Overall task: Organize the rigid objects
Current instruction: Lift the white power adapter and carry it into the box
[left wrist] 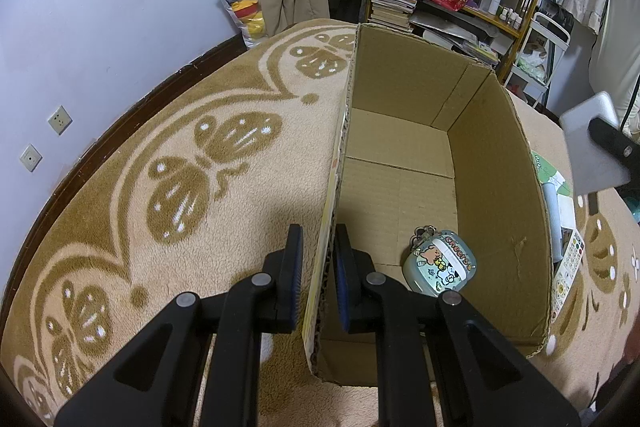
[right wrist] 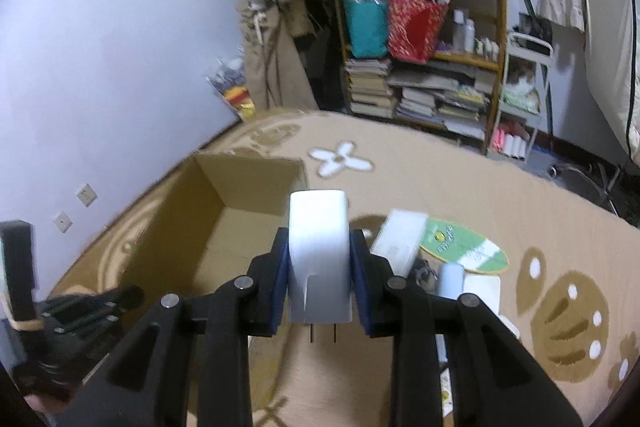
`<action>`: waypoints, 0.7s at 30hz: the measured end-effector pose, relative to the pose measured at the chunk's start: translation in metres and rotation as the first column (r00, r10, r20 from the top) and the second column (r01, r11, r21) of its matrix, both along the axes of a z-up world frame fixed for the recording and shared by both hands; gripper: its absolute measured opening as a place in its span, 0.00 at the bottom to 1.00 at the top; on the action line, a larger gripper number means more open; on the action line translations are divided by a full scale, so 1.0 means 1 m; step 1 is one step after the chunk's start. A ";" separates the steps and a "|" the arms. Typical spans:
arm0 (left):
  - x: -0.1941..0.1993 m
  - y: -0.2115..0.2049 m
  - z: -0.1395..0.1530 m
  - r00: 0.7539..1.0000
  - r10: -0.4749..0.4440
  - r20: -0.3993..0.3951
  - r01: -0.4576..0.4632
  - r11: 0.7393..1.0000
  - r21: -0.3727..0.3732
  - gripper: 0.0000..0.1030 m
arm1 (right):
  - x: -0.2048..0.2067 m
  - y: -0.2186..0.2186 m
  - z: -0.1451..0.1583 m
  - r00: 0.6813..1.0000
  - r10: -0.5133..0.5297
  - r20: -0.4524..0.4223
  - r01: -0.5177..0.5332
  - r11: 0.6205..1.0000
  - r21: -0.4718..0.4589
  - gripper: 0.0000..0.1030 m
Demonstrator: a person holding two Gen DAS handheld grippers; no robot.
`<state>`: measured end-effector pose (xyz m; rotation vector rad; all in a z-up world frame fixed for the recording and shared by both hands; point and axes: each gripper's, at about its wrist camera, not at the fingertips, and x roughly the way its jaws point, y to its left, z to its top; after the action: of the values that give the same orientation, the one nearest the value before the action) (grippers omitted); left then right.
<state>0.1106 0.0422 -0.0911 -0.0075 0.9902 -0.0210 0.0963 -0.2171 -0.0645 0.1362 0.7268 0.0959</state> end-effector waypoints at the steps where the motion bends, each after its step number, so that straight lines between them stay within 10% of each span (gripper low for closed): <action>1: 0.000 0.000 0.000 1.000 0.000 0.000 0.000 1.000 0.000 0.13 | -0.002 0.003 0.006 1.000 0.010 0.018 -0.010 1.000 0.008 0.30; 21: 0.000 0.000 0.000 1.000 0.000 0.000 0.000 1.000 0.000 0.13 | -0.009 0.058 -0.005 0.984 0.179 0.009 -0.179 0.981 0.070 0.30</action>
<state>0.1106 0.0424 -0.0914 -0.0078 0.9898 -0.0214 0.0868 -0.1594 -0.0691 0.1381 0.7321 0.2940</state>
